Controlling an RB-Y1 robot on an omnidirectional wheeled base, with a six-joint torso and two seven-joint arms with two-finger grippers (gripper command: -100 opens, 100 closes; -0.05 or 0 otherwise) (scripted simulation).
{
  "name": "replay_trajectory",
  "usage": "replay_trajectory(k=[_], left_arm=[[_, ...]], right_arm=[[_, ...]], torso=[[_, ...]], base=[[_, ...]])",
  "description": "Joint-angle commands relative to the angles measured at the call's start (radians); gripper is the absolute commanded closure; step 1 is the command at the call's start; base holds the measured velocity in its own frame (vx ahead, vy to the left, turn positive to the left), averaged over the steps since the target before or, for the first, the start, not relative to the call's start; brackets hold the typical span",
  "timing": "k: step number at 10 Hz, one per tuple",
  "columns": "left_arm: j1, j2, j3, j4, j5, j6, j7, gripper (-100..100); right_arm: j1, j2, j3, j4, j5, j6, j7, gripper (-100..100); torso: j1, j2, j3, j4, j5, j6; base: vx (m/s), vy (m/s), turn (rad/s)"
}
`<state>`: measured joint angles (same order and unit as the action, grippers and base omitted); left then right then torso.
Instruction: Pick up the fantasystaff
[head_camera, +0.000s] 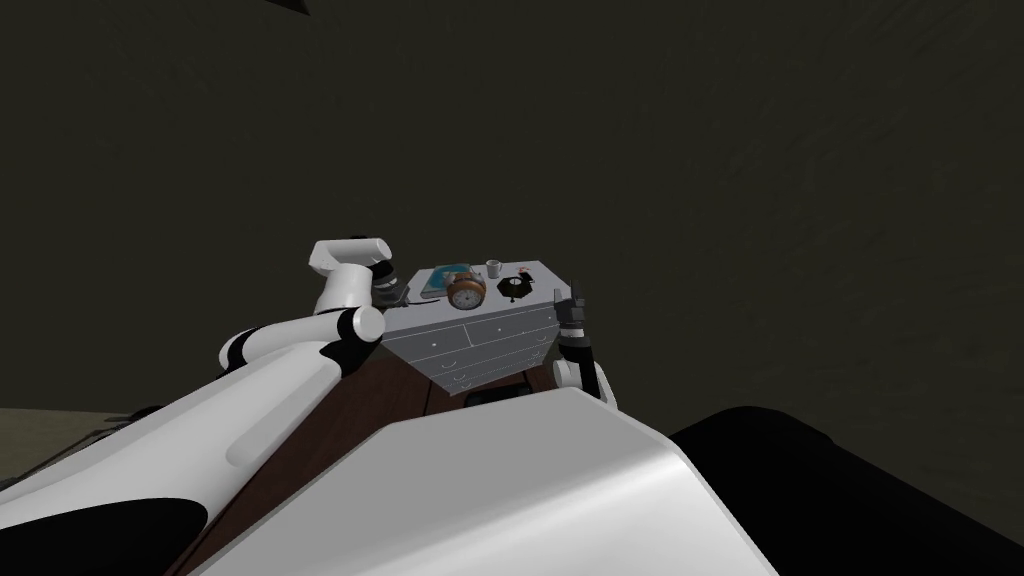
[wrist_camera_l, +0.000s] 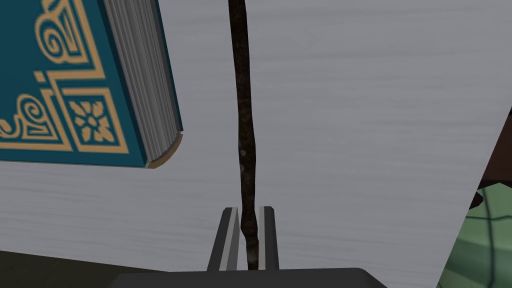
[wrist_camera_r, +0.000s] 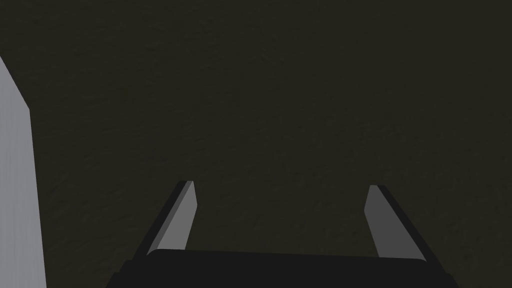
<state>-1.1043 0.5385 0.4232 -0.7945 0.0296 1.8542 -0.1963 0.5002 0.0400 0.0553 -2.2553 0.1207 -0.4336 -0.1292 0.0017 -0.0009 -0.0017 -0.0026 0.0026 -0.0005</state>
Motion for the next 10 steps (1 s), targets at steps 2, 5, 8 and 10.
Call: replay_trajectory(k=[2, 5, 8, 10], left_arm=[[0.012, -0.007, 0.006, -0.056, -0.004, 0.045, 0.002, 100], [0.024, -0.014, 0.013, -0.118, -0.009, 0.093, 0.003, 100], [0.037, -0.02, 0.02, -0.181, -0.014, 0.14, 0.005, 100], [0.031, -0.019, 0.018, -0.164, -0.014, 0.13, 0.005, 0]], right_arm=[[0.0, 0.0, 0.0, 0.0, 0.0, 0.0, 0.0, 0], [0.0, 0.0, 0.0, 0.0, 0.0, 0.0, 0.0, 0], [0.0, 0.0, 0.0, 0.0, 0.0, 0.0, 0.0, 0], [0.0, 0.0, 0.0, 0.0, 0.0, 0.0, 0.0, 0]], torso=[[0.0, 0.0, 0.0, 0.0, 0.0, 0.0], [0.0, 0.0, 0.0, 0.0, 0.0, 0.0], [0.0, 0.0, 0.0, 0.0, 0.0, 0.0], [0.0, 0.0, 0.0, 0.0, 0.0, -0.001]], base=[[0.008, 0.012, -0.016], [0.006, 0.009, -0.011], [0.006, 0.009, -0.012], [0.0, 0.0, 0.0]])
